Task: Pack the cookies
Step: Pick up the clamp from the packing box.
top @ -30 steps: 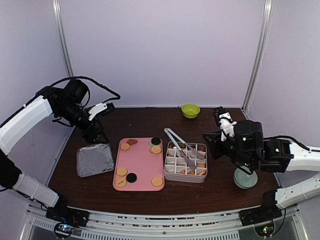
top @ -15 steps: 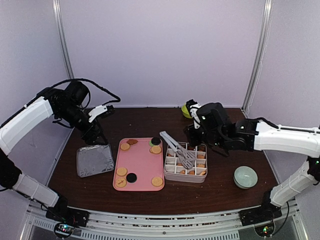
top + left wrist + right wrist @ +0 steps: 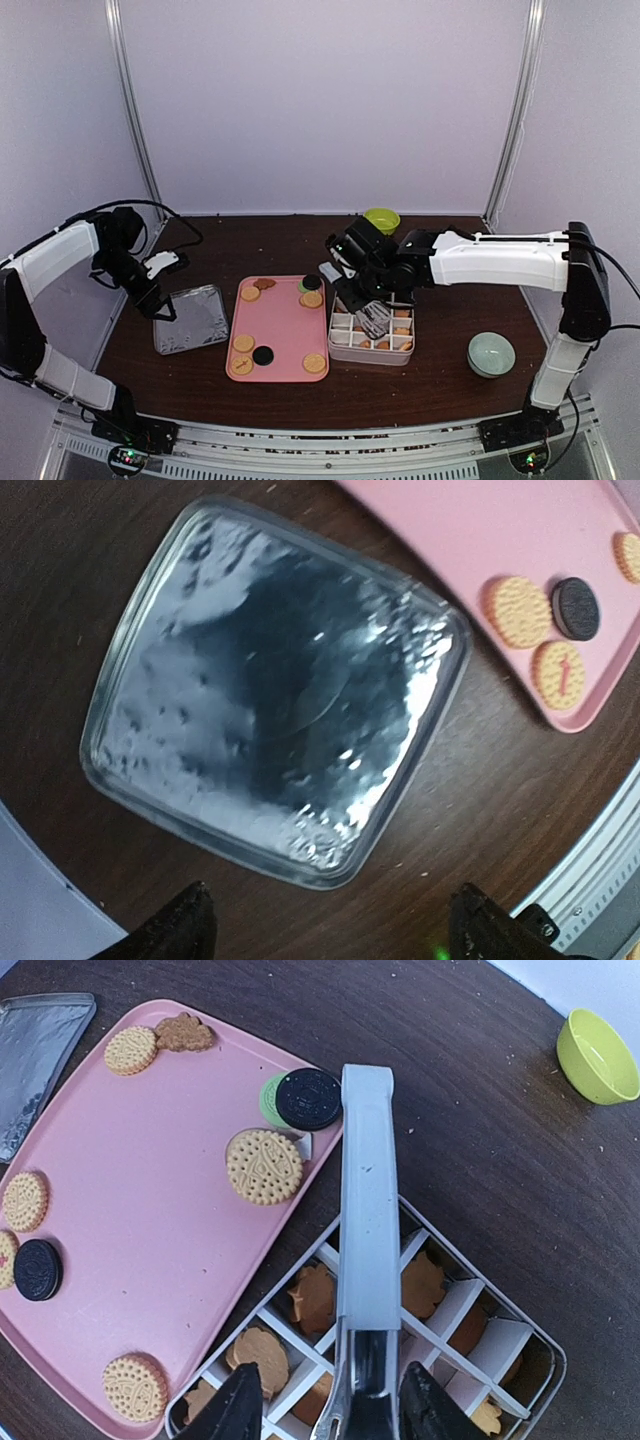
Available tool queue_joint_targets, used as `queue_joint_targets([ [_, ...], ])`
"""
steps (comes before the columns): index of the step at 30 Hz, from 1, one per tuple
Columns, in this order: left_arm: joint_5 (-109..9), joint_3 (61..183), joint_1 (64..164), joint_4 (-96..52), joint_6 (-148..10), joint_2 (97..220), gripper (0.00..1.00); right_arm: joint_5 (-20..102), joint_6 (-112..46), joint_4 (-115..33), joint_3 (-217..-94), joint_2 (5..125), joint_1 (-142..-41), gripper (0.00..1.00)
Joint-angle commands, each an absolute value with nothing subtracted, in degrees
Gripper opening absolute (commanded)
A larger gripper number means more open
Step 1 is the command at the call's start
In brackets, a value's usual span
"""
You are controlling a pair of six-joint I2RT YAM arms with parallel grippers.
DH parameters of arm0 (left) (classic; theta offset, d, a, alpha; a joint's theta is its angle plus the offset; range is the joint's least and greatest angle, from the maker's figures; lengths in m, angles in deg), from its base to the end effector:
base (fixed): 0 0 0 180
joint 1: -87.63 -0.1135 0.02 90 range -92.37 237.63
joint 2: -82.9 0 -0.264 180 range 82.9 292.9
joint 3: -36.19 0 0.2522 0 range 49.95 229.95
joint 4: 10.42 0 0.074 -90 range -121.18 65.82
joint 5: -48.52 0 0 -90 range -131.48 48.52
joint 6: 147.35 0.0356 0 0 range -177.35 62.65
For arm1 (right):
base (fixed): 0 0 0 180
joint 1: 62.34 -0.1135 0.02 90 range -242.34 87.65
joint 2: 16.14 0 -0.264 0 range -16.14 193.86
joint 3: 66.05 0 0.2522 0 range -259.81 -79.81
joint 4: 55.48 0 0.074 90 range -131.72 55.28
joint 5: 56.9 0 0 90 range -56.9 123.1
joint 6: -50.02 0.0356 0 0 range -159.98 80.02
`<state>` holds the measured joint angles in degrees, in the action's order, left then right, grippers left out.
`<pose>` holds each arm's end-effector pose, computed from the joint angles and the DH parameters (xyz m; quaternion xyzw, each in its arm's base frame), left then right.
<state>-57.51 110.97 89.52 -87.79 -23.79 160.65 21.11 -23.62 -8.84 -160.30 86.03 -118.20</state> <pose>0.2336 -0.0175 0.2517 0.3116 0.9363 -0.1109 0.1181 0.2242 0.3174 0.2482 -0.2902 0.9024 0.0980 0.3032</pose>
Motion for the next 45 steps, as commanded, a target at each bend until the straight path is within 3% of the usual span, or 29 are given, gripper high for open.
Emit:
queue_joint_targets([
  [1, -53.86, 107.68, 80.05, -84.70, -17.78, 160.57, 0.81, 21.12, -24.50, -5.79, -162.74, 88.72, -117.25, 0.47],
  [13, -49.41, 101.65, 74.45, -73.66, -21.09, 169.60, 0.75, 14.88, -27.82, -1.22, -166.31, 93.39, -117.21, 0.40],
  [22, -46.91, 99.45, 73.17, -70.50, -20.74, 170.93, 0.75, 8.61, -30.64, 1.16, -168.22, 95.62, -117.91, 0.24],
  [31, -49.66, 100.78, 72.89, -71.07, -21.05, 172.68, 0.69, 3.19, -31.40, 1.26, -170.60, 94.37, -119.17, 0.00],
  [39, -50.85, 101.55, 72.89, -70.86, -21.99, 173.93, 0.66, 5.30, -30.04, -0.97, -171.92, 90.36, -120.63, 0.00],
  [45, -54.35, 105.00, 72.89, -72.33, -25.50, 177.02, 0.53, 11.51, -24.17, -2.48, -180.83, 95.25, -123.94, 0.00],
])
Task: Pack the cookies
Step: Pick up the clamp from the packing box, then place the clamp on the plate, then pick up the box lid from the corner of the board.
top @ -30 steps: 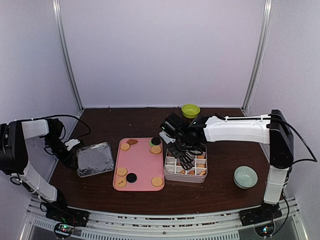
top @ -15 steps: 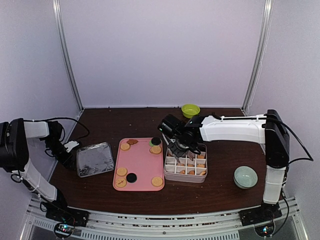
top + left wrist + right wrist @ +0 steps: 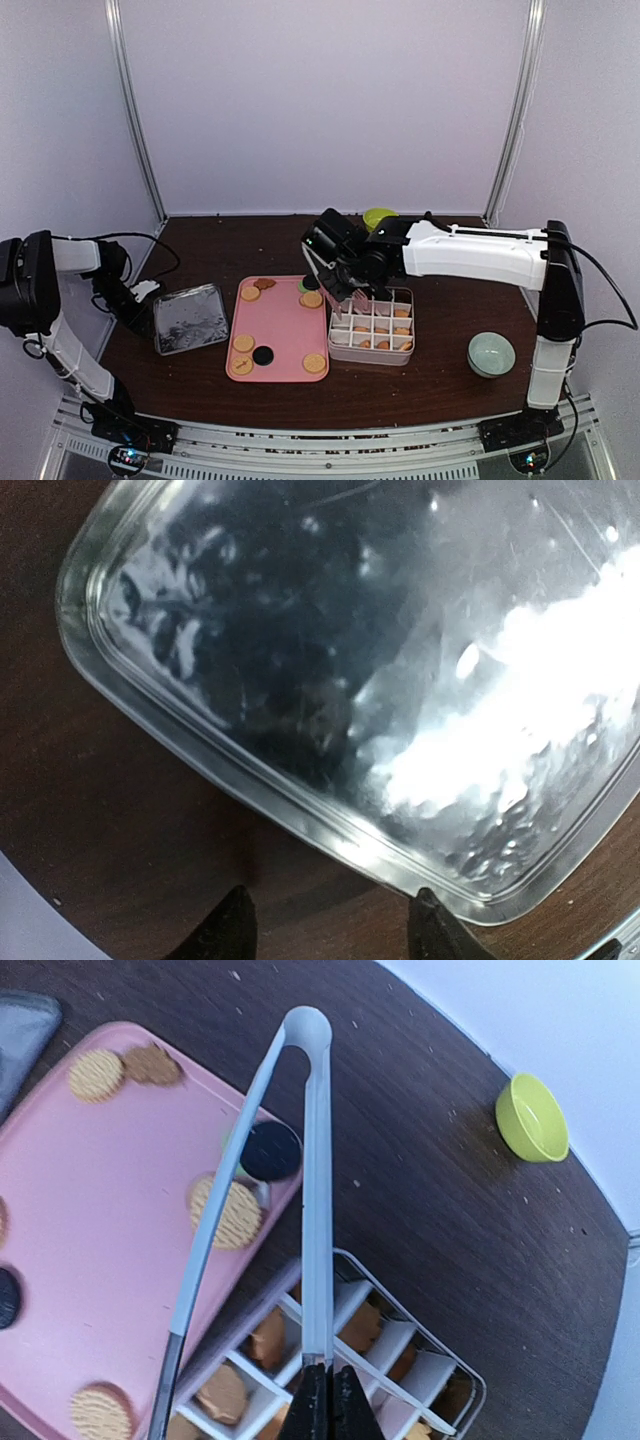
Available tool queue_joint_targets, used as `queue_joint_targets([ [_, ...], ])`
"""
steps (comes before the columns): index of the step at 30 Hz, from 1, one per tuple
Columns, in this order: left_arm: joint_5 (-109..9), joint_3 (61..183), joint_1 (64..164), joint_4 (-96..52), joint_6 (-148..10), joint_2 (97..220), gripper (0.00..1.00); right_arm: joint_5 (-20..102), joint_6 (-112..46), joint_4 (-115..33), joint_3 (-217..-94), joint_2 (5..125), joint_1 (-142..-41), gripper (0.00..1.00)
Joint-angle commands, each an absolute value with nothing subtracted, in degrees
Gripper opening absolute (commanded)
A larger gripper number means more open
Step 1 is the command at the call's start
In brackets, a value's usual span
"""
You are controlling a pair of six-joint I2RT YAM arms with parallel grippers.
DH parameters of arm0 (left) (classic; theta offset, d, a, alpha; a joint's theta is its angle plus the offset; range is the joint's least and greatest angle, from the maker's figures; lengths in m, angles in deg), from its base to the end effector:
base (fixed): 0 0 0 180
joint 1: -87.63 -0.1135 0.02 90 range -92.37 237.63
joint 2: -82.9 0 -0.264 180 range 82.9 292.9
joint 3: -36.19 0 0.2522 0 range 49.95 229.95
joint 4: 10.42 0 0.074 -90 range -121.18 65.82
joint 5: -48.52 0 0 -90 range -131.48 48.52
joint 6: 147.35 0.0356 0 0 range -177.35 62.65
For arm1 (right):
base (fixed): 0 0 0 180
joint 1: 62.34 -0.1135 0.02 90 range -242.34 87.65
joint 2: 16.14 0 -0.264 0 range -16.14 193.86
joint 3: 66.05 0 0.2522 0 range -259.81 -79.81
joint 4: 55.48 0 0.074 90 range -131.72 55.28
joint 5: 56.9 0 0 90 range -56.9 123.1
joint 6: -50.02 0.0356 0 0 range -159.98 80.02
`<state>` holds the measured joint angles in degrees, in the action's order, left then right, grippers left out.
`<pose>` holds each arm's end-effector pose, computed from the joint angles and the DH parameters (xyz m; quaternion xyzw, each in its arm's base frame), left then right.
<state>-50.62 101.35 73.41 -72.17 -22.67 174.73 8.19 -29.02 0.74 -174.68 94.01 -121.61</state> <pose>0.2503 0.0576 0.1551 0.1781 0.9807 -0.0668 0.0455 0.2274 0.3532 0.2648 -0.3292 0.8804 -0.0134 0.3411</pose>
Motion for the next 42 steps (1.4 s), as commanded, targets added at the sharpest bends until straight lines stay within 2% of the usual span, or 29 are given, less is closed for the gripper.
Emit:
queue_joint_targets([
  [1, -55.35, 105.78, 72.88, -72.87, -26.16, 177.44, 0.52, 12.10, -22.95, -3.01, -181.94, 96.68, -124.36, 0.00],
  [8, -59.15, 109.56, 72.87, -74.06, -31.53, 179.52, 0.54, 12.28, -14.71, -7.41, -184.84, 105.24, -125.88, 0.00],
  [13, -54.15, 110.50, 72.94, -71.94, -34.40, 183.44, 0.46, 12.68, -11.26, -10.05, -185.54, 109.41, -126.30, 0.00],
  [19, -53.99, 110.50, 73.02, -71.50, -35.80, 186.08, 0.39, 12.95, -10.28, -10.97, -186.23, 111.70, -127.36, 0.00],
  [20, -54.13, 110.70, 72.96, -71.47, -35.93, 186.61, 0.36, 13.31, -10.26, -11.10, -186.27, 111.80, -127.52, 0.04],
  [21, -54.44, 110.97, 73.00, -71.46, -36.05, 187.07, 0.32, 13.49, -10.21, -11.35, -186.20, 111.85, -127.70, 0.13],
  [24, -55.72, 112.10, 73.29, -72.07, -36.16, 188.47, 0.15, 14.00, -10.30, -12.17, -185.57, 110.93, -128.07, 0.34],
  [26, -56.01, 112.93, 73.87, -72.67, -36.30, 188.92, 0.05, 14.04, -10.25, -13.13, -184.36, 109.58, -128.09, 0.45],
  [28, -55.94, 113.78, 74.53, -73.05, -36.49, 189.04, 0.00, 13.86, -10.30, -13.86, -183.18, 107.95, -128.09, 0.52],
  [31, -55.16, 115.47, 75.16, -73.73, -36.77, 188.98, 0.00, 13.39, -10.67, -14.37, -181.75, 104.89, -128.02, 0.61],
  [37, -51.61, 121.10, 76.53, -75.60, -36.08, 185.74, 0.00, 14.62, -11.51, -17.99, -176.90, 96.41, -127.63, 0.71],
  [42, -50.90, 130.04, 80.75, -79.28, -34.62, 176.92, 0.00, 22.70, -9.97, -24.89, -170.67, 89.25, -126.85, 0.78],
])
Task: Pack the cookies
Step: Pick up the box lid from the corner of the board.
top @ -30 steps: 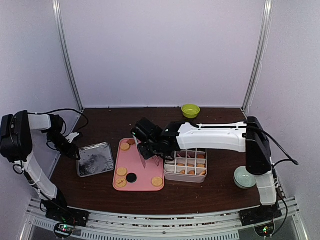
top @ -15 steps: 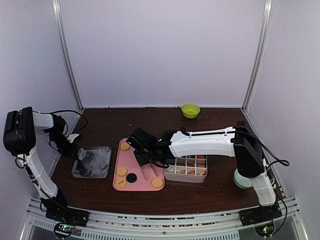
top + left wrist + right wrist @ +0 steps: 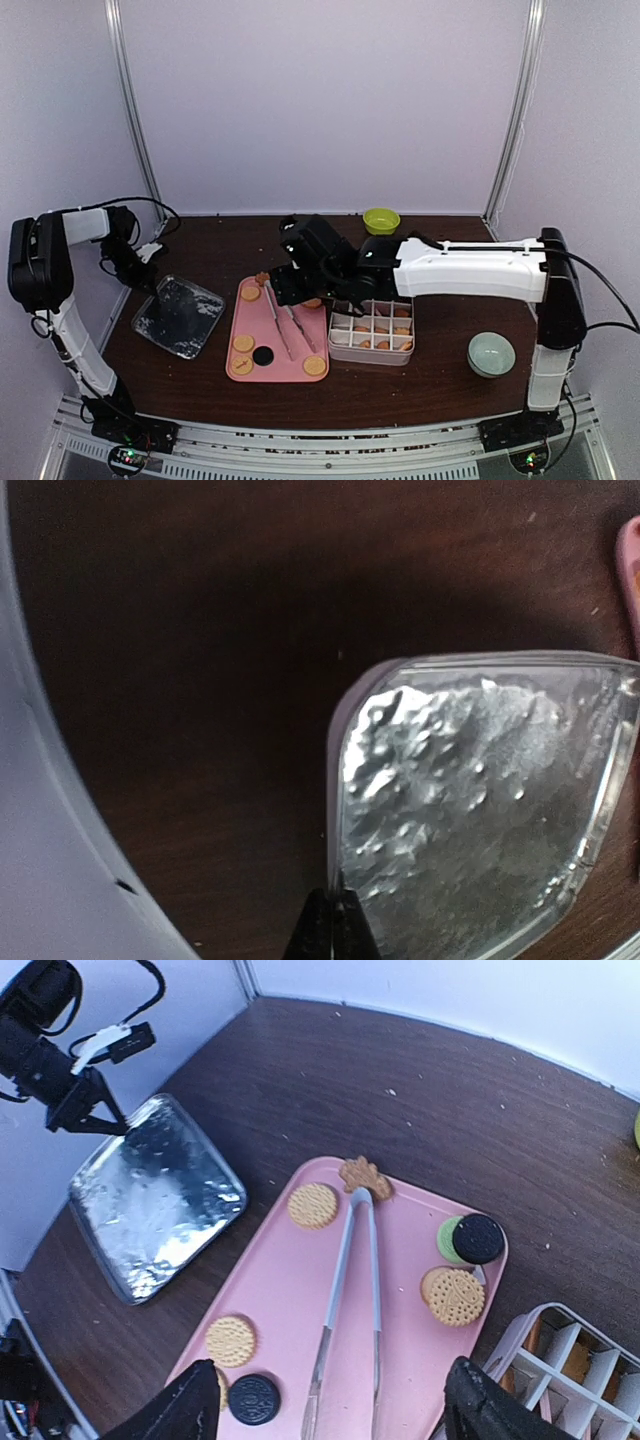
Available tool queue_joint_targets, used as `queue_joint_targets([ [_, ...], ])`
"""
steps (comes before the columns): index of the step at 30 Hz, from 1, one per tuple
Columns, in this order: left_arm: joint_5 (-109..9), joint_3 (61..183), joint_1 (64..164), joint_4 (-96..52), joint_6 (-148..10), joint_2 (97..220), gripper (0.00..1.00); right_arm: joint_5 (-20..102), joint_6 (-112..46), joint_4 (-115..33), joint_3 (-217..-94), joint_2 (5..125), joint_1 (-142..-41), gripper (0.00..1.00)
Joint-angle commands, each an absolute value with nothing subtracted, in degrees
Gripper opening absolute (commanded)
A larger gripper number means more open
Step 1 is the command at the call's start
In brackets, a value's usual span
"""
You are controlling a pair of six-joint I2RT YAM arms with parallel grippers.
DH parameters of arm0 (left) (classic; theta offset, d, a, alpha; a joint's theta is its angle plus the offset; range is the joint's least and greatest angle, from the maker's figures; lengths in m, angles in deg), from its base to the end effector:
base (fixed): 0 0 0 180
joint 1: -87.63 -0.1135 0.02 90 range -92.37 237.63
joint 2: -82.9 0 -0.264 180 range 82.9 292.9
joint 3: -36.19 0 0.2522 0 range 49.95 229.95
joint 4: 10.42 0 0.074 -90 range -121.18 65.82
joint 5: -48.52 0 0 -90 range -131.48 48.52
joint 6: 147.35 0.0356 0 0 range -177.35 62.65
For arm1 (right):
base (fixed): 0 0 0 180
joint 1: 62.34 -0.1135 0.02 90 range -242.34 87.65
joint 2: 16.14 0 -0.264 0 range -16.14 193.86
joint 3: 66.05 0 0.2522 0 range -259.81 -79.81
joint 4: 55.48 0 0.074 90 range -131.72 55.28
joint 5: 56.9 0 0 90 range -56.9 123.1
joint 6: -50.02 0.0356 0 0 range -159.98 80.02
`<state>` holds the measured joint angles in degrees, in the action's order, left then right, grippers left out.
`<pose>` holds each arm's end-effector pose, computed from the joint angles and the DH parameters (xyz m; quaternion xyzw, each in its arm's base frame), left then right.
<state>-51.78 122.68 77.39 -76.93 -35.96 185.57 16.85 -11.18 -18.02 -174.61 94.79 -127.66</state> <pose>0.3298 0.0531 0.1927 0.1023 0.9887 -0.0689 0.0855 0.1967 0.4042 0.2804 -0.2240 0.8702 0.2201 0.3796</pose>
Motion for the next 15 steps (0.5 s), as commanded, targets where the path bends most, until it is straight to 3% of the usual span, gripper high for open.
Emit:
queue_joint_targets([
  [1, -51.33, 132.38, 81.94, -80.67, -34.70, 175.45, 0.00, 24.59, -9.13, -27.57, -169.36, 88.04, -126.74, 0.80],
  [6, -53.51, 142.04, 89.44, -84.71, -37.99, 169.23, 0.00, 33.47, -4.11, -39.27, -162.75, 83.82, -125.99, 0.87],
  [15, -63.68, 151.84, 94.44, -89.48, -44.71, 166.55, 0.00, 42.70, 0.61, -55.65, -156.52, 82.27, -125.78, 0.86],
])
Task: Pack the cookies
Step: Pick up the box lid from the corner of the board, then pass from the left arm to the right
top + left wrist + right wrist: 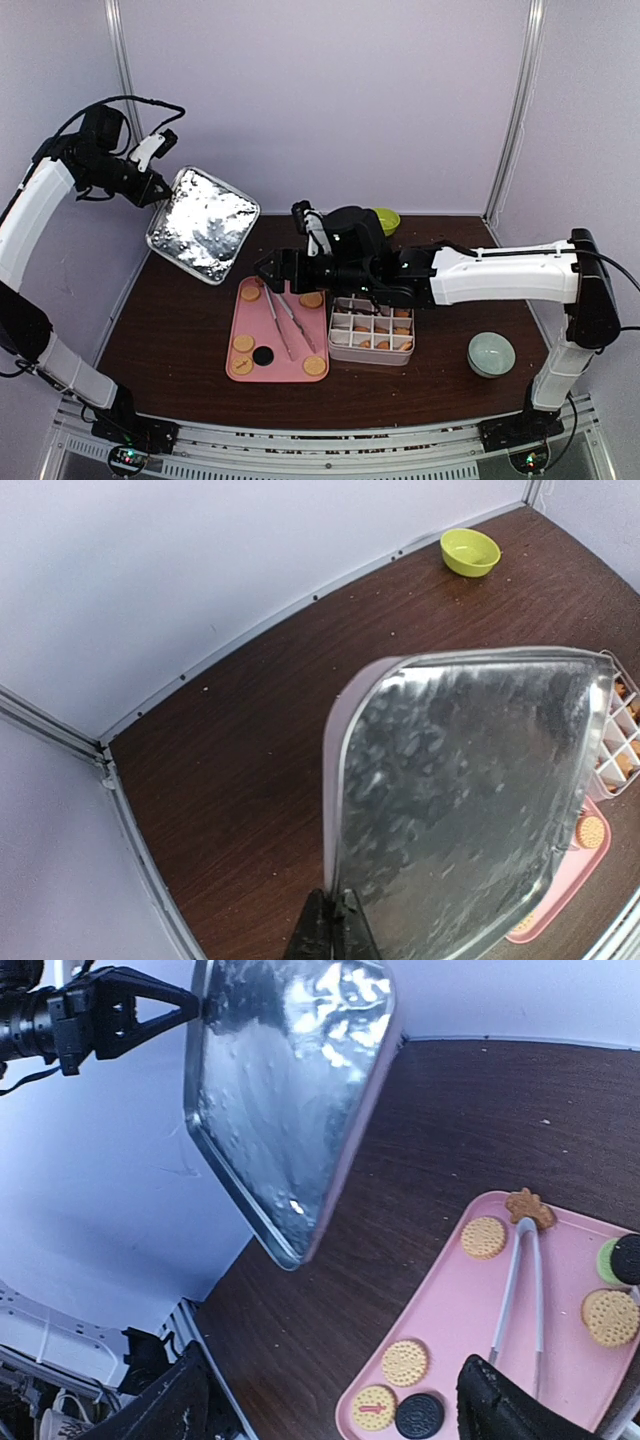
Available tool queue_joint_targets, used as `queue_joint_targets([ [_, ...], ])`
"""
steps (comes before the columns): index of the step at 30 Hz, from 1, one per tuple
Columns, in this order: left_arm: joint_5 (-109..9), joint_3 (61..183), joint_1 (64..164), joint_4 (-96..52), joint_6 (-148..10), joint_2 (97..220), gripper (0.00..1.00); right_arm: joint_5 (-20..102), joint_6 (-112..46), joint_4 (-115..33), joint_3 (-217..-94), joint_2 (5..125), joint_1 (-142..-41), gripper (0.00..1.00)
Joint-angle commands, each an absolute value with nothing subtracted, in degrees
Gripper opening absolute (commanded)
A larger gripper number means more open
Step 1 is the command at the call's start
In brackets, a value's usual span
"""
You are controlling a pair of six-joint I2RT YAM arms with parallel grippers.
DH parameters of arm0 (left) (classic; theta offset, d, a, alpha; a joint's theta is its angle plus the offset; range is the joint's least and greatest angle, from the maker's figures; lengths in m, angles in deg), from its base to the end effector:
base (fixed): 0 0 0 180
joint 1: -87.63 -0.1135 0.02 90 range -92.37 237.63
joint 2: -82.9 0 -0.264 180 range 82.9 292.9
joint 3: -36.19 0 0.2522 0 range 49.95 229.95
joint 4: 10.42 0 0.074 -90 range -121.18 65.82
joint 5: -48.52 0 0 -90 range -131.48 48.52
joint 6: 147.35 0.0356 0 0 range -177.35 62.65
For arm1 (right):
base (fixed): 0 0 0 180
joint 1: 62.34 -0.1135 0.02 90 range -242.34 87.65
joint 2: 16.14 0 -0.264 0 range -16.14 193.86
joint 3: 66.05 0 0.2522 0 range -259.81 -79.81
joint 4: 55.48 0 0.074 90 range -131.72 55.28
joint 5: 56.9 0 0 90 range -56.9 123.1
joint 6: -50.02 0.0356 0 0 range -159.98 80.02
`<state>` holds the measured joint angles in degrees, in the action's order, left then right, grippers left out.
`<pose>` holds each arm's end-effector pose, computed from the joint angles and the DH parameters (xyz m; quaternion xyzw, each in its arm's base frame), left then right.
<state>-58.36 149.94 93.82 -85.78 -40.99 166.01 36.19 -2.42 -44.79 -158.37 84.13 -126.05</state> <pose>0.2793 -0.0407 0.4281 0.2339 0.8843 -0.1012 0.3913 0.1846 0.3780 0.3034 -0.1990 0.7874 0.4647 0.3529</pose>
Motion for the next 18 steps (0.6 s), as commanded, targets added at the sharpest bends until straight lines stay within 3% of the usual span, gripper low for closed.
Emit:
queue_joint_targets([
  [1, -64.33, 152.02, 94.74, -89.67, -44.98, 166.30, 0.00, 43.59, 0.93, -57.40, -156.30, 82.52, -125.73, 0.86],
  [6, -67.64, 152.06, 96.12, -90.96, -46.36, 165.72, 0.00, 46.27, 2.97, -62.68, -157.37, 84.90, -125.47, 0.82],
  [18, -71.83, 152.87, 96.21, -93.64, -46.25, 165.00, 0.00, 41.68, 4.72, -54.92, -161.09, 89.36, -124.25, 0.75],
])
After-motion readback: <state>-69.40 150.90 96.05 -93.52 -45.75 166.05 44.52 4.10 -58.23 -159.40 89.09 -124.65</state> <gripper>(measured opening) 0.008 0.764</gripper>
